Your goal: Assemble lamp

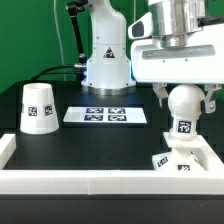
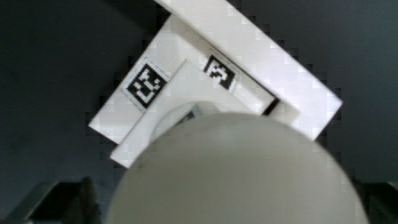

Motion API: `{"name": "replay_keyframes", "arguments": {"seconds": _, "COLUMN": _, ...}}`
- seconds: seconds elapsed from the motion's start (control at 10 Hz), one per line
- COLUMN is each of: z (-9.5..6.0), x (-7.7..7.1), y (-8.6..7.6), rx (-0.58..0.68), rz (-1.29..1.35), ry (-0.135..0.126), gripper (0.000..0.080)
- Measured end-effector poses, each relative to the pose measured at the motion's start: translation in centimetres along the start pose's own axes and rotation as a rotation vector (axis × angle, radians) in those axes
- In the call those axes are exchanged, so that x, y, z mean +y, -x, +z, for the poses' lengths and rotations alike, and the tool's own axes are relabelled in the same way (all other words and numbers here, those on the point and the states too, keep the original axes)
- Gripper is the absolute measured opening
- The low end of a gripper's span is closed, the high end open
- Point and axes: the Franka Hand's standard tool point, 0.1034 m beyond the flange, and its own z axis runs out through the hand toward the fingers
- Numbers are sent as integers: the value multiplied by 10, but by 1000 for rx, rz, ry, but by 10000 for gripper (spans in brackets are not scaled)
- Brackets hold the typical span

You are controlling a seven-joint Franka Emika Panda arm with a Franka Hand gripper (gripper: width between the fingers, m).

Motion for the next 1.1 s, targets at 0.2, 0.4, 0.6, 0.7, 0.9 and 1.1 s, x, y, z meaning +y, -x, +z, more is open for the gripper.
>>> {"name": "replay_keyframes", "arguments": {"seconds": 0.2, "z": -1, "x": 0, "y": 0, "rx": 1, "rz": -218, "ry": 20, "gripper": 699}}
{"name": "replay_keyframes", "arguments": {"seconds": 0.4, "z": -1, "x": 1, "y": -1, "rx": 4, "rz": -362, "ry": 32, "gripper": 699}}
{"name": "replay_keyframes", "arguments": {"seconds": 0.6, "z": -1, "x": 1, "y": -1, "rx": 2, "rz": -507, "ry": 34, "gripper": 699}}
{"name": "replay_keyframes", "arguments": {"seconds": 0.7, "z": -1, "x": 1, "y": -2, "rx": 2, "rz": -577, "ry": 34, "gripper": 699}}
{"name": "replay_keyframes", "arguments": {"seconds": 0.9, "z": -1, "x": 2, "y": -2, "rx": 6, "rz": -776, "ry": 56, "gripper": 699}}
{"name": "replay_keyframes", "arguments": {"seconds": 1.1, "z": -2, "x": 3, "y": -4, "rx": 7, "rz": -983, "ry": 79, "gripper": 699}}
